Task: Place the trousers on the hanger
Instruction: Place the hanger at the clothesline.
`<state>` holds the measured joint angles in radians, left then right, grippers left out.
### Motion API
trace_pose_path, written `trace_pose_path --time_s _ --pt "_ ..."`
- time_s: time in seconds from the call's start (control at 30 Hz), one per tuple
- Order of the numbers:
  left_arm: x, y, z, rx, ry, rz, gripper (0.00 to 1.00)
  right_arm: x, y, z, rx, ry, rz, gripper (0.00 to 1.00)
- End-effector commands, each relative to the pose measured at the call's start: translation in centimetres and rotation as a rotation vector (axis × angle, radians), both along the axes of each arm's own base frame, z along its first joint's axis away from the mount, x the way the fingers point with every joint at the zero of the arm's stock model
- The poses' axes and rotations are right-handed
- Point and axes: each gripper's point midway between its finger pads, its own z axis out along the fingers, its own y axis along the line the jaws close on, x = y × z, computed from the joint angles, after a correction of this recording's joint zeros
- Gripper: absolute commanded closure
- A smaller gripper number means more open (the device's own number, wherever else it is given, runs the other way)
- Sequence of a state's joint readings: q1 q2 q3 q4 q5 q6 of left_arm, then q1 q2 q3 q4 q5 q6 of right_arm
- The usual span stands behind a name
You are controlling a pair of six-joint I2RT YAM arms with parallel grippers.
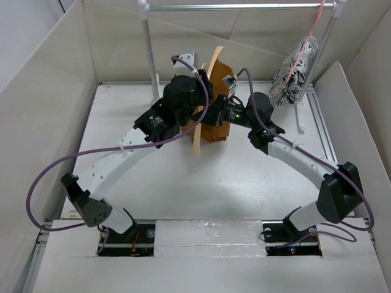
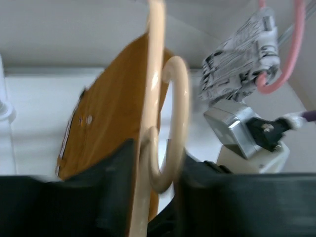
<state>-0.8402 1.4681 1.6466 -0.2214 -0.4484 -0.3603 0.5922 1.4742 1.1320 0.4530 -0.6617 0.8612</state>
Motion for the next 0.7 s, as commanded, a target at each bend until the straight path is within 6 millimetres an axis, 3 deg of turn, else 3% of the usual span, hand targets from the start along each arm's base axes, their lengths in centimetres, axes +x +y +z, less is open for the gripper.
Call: trace_pose_path --time_s 0.0,0.03,0.07,0.1,0.17,0.2,0.23,0.33,0.4,0.43,0.53,0.6,0.63,0.67 --pt "-2.3 0.7 13.6 -0.294 -0.273 -0.062 0.63 0.2 -1.7 9.7 0.162 -0.196 -0.031 1.0" --pt "-2.2 1.3 14.3 -0.293 -0.29 -0.053 0.48 0.6 -2.1 9.9 0.147 -0.186 -0.037 1.0" --pt "-2.6 1.8 15.7 -0.307 -0.315 -0.051 0.43 1.7 -3.0 10.5 0.137 -0.193 -0.068 1.0" --pt "-2.7 2.3 16.8 -0.318 -0.347 -0.04 0.4 2.0 -3.6 12.8 0.145 -0.25 -0.086 1.0" --pt "-3.0 3.7 18.2 -0.336 -0.38 -0.014 0.34 3.5 -4.3 13.1 0.113 -0.239 -0.105 1.0" --pt "-3.2 4.1 18.5 -0.334 -0.394 -0.003 0.33 4.1 -5.3 14.8 0.126 -0.275 -0.13 1.0" --pt "-3.7 4.9 19.2 -0.348 -0.409 0.009 0.31 4.7 -5.7 15.1 0.122 -0.276 -0.143 1.0" --pt "-4.3 5.8 19.6 -0.358 -0.422 0.018 0.27 7.0 -7.1 16.6 0.141 -0.303 -0.178 1.0" --pt "-4.2 5.8 18.5 -0.346 -0.409 0.021 0.27 8.5 -7.3 16.6 0.159 -0.279 -0.183 1.0" --pt "-4.3 6.0 18.3 -0.348 -0.402 0.025 0.27 8.9 -7.9 18.2 0.186 -0.319 -0.198 1.0" --pt "-3.9 5.3 15.3 -0.317 -0.344 0.015 0.25 10.5 -8.8 19.8 0.228 -0.337 -0.234 1.0" --pt "-3.4 4.3 11.4 -0.282 -0.267 0.004 0.22 12.5 -10.3 20.5 0.242 -0.332 -0.28 1.0" --pt "-3.5 4.4 11.5 -0.285 -0.269 0.001 0.22 13.1 -10.2 20.0 0.242 -0.326 -0.285 1.0" --pt "-3.3 3.9 9.5 -0.266 -0.231 -0.006 0.21 13.6 -11.1 20.8 0.257 -0.344 -0.304 1.0"
